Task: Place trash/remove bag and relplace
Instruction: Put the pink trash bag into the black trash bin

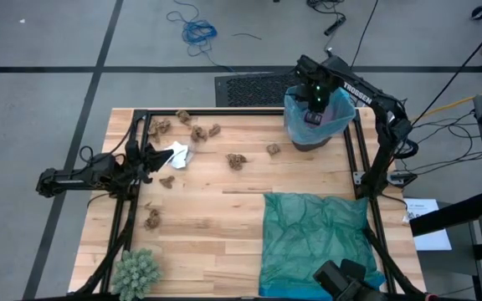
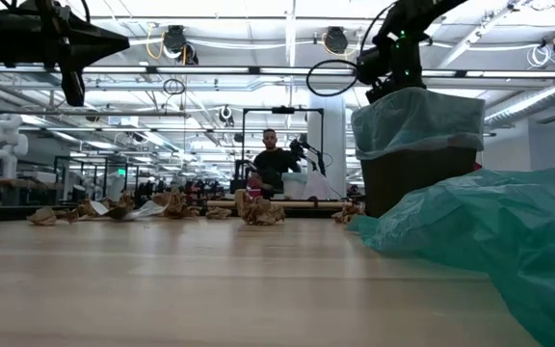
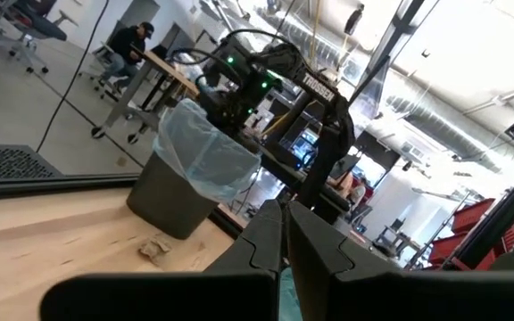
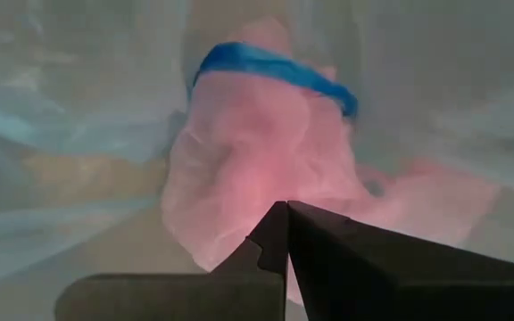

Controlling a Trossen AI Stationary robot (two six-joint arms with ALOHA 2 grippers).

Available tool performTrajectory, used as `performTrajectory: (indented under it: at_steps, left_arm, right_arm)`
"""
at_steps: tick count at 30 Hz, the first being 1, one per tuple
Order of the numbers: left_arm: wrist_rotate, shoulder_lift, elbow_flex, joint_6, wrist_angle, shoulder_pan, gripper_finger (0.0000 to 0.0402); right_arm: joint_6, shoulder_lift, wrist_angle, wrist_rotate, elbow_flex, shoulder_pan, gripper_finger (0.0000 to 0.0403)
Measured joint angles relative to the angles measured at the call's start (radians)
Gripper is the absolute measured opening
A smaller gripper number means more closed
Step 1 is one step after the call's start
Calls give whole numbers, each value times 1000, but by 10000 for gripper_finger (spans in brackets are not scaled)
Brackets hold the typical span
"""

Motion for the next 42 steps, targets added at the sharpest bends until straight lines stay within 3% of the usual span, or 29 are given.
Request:
performTrajectory:
  at_steps: [14, 42]
  left_arm:
    - [0, 0, 0, 0, -7, 0, 20]
    - [0, 0, 0, 6, -36, 0, 20]
  right_arm:
    - [-40, 0, 101, -55, -127, -8, 0]
    - [-21, 6, 110, -104, -131, -25, 0]
